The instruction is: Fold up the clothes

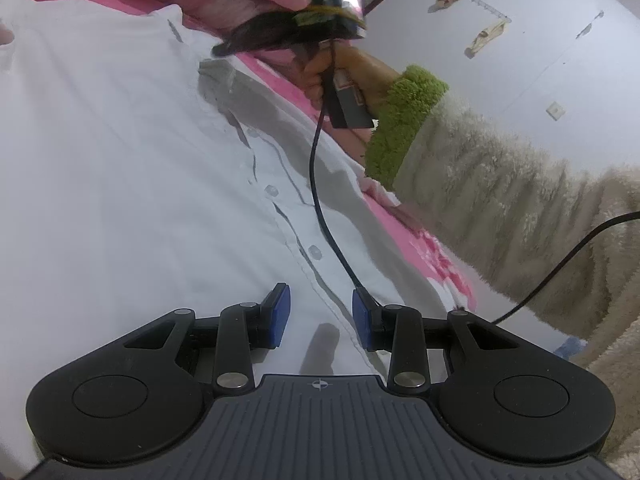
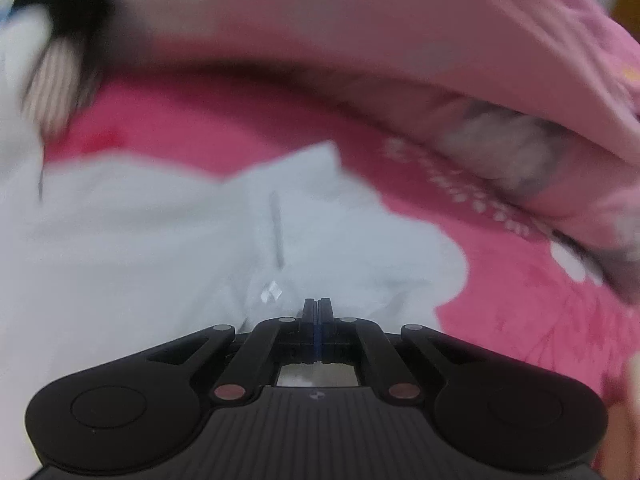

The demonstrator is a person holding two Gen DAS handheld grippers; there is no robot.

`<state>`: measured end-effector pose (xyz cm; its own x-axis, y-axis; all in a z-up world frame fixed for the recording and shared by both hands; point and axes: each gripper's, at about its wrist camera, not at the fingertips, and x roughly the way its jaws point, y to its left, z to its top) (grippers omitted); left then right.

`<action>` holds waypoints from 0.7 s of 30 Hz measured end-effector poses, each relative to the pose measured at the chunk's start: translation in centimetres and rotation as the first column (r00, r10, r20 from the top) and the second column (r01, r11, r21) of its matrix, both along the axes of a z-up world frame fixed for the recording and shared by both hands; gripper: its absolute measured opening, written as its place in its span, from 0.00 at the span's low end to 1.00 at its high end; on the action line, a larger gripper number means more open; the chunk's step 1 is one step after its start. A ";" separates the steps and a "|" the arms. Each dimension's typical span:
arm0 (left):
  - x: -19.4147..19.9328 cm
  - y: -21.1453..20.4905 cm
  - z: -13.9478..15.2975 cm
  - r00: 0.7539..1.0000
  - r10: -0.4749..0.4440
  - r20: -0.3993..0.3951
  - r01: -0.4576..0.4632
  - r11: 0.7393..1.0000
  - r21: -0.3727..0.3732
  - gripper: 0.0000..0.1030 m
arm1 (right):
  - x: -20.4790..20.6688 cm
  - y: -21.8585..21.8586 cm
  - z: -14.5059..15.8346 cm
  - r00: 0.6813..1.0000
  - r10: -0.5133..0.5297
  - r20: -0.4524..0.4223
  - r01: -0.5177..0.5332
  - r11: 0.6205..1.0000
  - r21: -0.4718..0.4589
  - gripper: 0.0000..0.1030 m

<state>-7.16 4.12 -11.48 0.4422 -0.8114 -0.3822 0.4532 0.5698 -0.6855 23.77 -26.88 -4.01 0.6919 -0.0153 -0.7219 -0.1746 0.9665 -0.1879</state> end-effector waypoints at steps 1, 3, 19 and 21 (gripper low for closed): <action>0.1 0.0 -0.1 1.000 -0.001 0.002 0.001 1.000 -0.003 0.33 | -0.1 -1.0 0.8 0.999 -0.042 0.025 0.040 0.996 0.075 0.00; 0.1 0.0 -0.2 1.000 -0.002 0.005 0.002 1.000 -0.009 0.33 | -0.1 -3.0 1.6 0.993 -0.115 0.041 0.104 0.972 0.210 0.00; -0.7 -1.6 -1.0 0.998 -0.037 0.049 0.040 0.997 -0.066 0.33 | 6.4 1.3 -2.0 0.990 -0.093 -0.103 0.098 0.995 0.037 0.45; -0.7 -1.8 -1.0 0.998 -0.038 0.052 0.042 0.997 -0.069 0.33 | 6.5 0.8 -2.0 0.987 -0.123 -0.100 0.131 0.989 0.072 0.36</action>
<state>-7.81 2.29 -12.48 0.4260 -0.8529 -0.3017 0.5100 0.5018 -0.6986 30.30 -26.06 -5.99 0.6158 -0.0400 -0.7869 -0.0628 0.9930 -0.0997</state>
